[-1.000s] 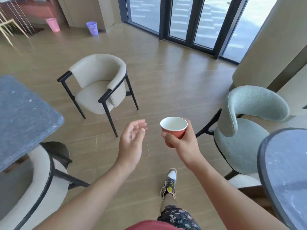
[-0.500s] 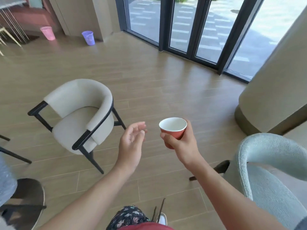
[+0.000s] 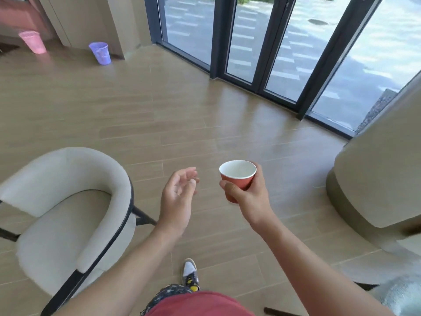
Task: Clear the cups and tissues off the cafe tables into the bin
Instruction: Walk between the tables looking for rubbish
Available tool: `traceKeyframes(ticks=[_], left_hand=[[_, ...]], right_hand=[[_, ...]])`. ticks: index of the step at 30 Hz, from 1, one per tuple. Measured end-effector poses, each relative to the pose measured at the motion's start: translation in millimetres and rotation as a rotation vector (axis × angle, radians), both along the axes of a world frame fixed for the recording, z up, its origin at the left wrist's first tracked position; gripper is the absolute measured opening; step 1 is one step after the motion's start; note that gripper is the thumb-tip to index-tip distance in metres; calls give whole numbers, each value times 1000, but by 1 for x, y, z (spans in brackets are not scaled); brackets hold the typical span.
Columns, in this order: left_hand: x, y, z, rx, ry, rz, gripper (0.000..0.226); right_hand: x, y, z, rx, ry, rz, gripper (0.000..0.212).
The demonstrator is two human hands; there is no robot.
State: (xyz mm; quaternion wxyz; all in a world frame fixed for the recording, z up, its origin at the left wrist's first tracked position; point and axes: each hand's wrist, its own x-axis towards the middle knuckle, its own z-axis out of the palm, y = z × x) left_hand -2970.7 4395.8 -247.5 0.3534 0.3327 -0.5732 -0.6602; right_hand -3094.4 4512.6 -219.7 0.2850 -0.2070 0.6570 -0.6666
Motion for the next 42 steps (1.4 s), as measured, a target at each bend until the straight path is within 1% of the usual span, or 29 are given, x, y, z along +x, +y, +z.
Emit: traceKeyframes(ticks=[5, 9, 12, 15, 18, 20, 26, 30, 36, 40, 42], left_hand=[[-59, -117, 16, -31, -3, 35, 25], [-103, -202, 18, -46, -9, 64, 26], [-140, -257, 13, -33, 7, 107, 19], [-182, -314, 3, -32, 6, 144, 19], [-228, -378, -6, -39, -16, 175, 28], [-264, -422, -8, -41, -26, 200, 30], [-363, -550, 12, -25, -18, 309, 30], [-404, -632, 16, -18, 1, 378, 30], [-449, -770, 5, 4, 51, 460, 29], [-471, -880, -7, 4, 68, 479, 23], [-481, -942, -9, 2, 70, 472, 24]], right_hand=[[-72, -117, 20, -27, 32, -106, 48], [-125, -198, 24, -45, 22, -89, 45], [-167, -258, 19, -42, -5, -82, 46], [-214, -322, 6, -47, -20, -47, 47], [-267, -393, -5, -53, -32, -6, 45], [-305, -445, -6, -52, -50, 58, 45], [-410, -603, 23, -55, -51, 198, 45], [-451, -690, 32, -34, -31, 279, 46], [-495, -825, 19, -3, -40, 309, 44], [-512, -933, 8, 2, -37, 341, 49], [-519, -994, 6, 8, -38, 340, 45]])
